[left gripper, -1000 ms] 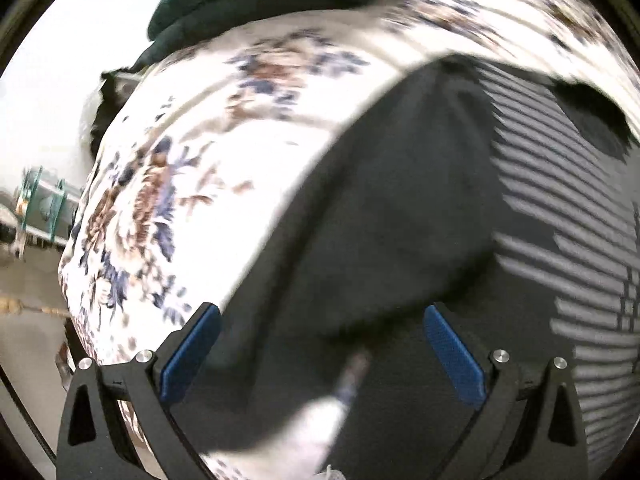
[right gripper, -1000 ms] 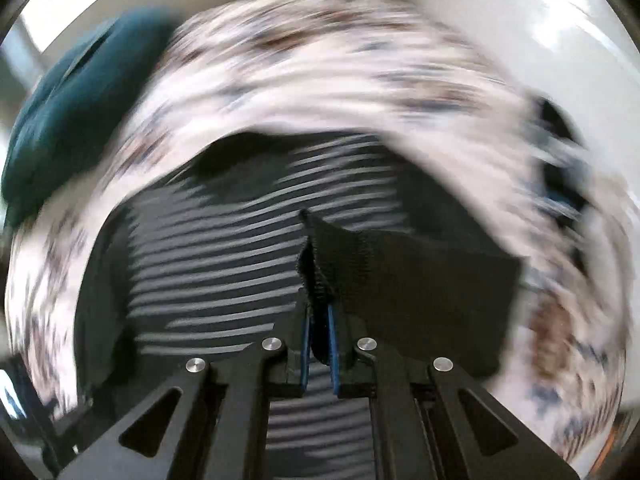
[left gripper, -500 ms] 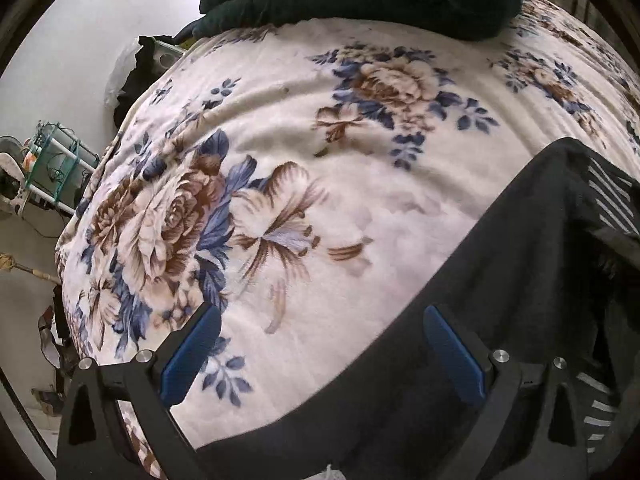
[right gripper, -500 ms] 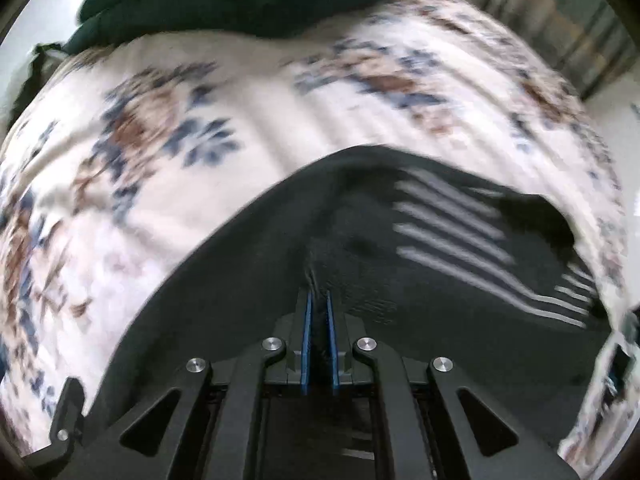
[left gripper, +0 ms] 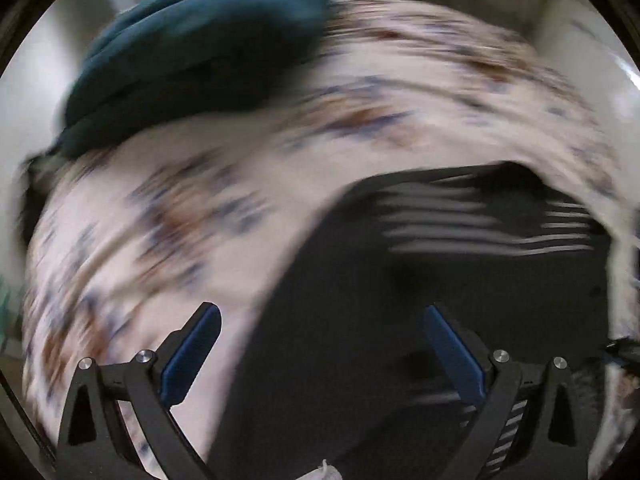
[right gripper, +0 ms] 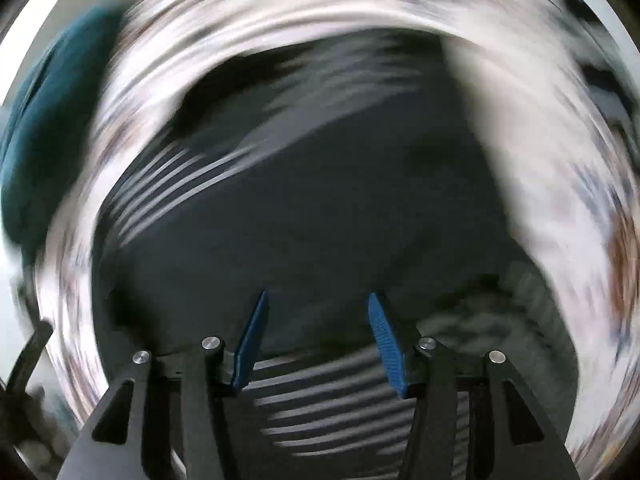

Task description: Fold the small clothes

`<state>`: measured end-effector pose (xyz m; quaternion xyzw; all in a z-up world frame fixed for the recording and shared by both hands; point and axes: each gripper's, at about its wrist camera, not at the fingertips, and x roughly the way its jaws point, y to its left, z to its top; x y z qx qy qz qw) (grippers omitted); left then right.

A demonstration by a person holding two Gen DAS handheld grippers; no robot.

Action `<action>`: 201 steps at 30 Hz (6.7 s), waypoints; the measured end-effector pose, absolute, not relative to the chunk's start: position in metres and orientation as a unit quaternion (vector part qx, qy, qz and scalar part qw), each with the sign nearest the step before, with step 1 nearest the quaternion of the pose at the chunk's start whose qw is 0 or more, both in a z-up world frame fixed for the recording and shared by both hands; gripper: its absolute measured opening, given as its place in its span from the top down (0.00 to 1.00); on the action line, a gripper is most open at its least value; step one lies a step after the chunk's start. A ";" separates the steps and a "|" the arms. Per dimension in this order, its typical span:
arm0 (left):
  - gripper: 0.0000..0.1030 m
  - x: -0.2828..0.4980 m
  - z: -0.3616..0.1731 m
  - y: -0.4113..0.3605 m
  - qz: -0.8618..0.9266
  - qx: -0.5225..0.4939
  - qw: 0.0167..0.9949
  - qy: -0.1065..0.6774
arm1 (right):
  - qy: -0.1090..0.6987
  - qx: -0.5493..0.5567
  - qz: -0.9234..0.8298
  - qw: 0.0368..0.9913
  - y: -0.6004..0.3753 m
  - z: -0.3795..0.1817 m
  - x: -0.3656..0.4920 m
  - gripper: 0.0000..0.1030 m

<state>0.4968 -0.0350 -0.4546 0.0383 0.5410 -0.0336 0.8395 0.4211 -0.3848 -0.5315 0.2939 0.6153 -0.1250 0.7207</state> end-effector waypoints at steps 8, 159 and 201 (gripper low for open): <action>0.00 0.543 -0.489 -0.246 -0.229 0.130 0.782 0.565 | 0.502 0.585 -0.149 0.620 -0.508 -0.623 0.350 0.47; 0.02 0.418 -0.466 0.036 0.146 -0.137 0.844 0.497 | 0.616 0.277 0.025 0.737 -0.427 -0.506 0.435 0.14; 0.02 0.510 -0.545 0.028 0.142 -0.074 0.800 0.578 | 0.669 -0.034 0.079 0.738 -0.366 -0.534 0.524 0.46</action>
